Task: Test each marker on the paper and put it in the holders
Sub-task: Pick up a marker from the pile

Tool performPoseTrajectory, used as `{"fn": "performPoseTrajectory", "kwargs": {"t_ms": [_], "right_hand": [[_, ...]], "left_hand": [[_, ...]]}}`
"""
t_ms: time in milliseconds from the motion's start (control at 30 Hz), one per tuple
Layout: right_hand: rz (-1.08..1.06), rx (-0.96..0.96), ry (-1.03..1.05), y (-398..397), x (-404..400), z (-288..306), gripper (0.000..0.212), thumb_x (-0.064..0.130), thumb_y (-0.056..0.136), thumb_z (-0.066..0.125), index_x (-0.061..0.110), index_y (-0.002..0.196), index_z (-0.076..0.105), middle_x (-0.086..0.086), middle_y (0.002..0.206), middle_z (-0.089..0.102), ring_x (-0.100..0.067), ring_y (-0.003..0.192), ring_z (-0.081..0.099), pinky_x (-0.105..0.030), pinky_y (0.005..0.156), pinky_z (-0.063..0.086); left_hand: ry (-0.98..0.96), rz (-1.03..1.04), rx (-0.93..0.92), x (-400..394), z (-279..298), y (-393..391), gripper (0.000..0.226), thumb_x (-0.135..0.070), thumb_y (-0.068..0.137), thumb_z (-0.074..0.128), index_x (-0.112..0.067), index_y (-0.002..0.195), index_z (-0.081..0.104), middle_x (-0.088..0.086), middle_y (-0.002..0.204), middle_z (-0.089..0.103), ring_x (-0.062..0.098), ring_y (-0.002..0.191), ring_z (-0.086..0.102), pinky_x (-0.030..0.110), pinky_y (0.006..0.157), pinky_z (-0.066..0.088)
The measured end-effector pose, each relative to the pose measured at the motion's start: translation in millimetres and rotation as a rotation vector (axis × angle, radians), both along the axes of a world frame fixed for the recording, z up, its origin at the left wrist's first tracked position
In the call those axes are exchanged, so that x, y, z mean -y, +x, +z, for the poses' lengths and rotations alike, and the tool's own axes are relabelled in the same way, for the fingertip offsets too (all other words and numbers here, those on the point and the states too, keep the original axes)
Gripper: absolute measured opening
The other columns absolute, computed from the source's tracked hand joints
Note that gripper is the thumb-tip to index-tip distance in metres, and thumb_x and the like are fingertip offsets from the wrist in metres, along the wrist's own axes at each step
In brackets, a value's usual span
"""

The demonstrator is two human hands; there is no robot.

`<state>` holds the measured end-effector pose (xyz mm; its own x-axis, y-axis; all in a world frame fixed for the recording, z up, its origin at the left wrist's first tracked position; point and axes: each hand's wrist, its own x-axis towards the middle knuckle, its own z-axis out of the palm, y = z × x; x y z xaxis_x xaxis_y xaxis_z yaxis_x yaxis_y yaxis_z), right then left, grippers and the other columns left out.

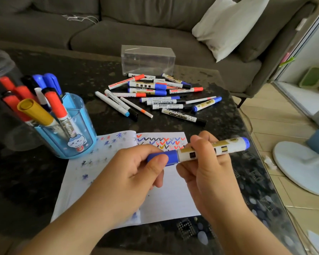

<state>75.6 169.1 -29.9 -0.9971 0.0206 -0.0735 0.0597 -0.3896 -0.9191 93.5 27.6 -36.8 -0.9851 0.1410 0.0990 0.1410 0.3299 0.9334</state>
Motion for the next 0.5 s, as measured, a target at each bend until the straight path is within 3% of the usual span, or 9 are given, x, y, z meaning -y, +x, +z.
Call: {"fn": "performPoseTrajectory", "kwargs": {"t_ms": [133, 267, 367, 433, 500], "right_hand": [[0.029, 0.024, -0.022, 3, 5, 3, 0.046, 0.011, 0.093, 0.048, 0.022, 0.050, 0.033, 0.005, 0.047, 0.028, -0.010, 0.045, 0.024, -0.025, 0.050, 0.027], [0.016, 0.014, 0.026, 6, 8, 7, 0.048, 0.012, 0.092, 0.048, 0.023, 0.047, 0.039, 0.009, 0.043, 0.029, -0.007, 0.041, 0.026, -0.021, 0.046, 0.030], [0.069, 0.009, 0.050, 6, 10, 7, 0.033, 0.033, 0.079, 0.061, 0.024, 0.048, 0.053, 0.006, 0.046, 0.034, -0.007, 0.044, 0.029, -0.021, 0.047, 0.031], [0.165, 0.053, 0.086, 6, 11, 5, 0.025, 0.044, 0.065, 0.062, 0.019, 0.060, 0.063, 0.000, 0.051, 0.047, -0.008, 0.048, 0.038, -0.021, 0.049, 0.037], [0.235, 0.131, 0.219, 7, 11, 2, 0.042, 0.048, 0.060, 0.061, 0.009, 0.074, 0.065, -0.004, 0.055, 0.057, -0.009, 0.049, 0.044, -0.022, 0.050, 0.041]], "left_hand": [[-0.031, -0.004, -0.041, 4, 2, 3, 0.034, -0.054, 0.082, 0.043, -0.025, 0.078, 0.060, 0.000, 0.061, 0.059, 0.009, 0.051, 0.047, 0.016, 0.051, 0.039], [0.011, -0.001, -0.023, 6, 4, 4, 0.033, -0.049, 0.084, 0.042, -0.024, 0.077, 0.061, -0.006, 0.062, 0.060, 0.004, 0.056, 0.052, 0.012, 0.056, 0.041], [0.066, 0.043, 0.007, 9, 5, 4, 0.037, -0.058, 0.085, 0.042, -0.027, 0.082, 0.063, -0.010, 0.065, 0.061, 0.001, 0.062, 0.055, 0.011, 0.060, 0.042], [0.086, 0.129, 0.010, 15, 7, 2, 0.031, -0.054, 0.075, 0.047, -0.029, 0.085, 0.063, -0.012, 0.067, 0.063, 0.001, 0.066, 0.058, 0.014, 0.064, 0.046], [0.062, 0.237, -0.020, 26, 7, -1, 0.021, -0.046, 0.080, 0.054, -0.027, 0.084, 0.064, -0.010, 0.069, 0.065, 0.003, 0.065, 0.060, 0.019, 0.064, 0.048]]}}
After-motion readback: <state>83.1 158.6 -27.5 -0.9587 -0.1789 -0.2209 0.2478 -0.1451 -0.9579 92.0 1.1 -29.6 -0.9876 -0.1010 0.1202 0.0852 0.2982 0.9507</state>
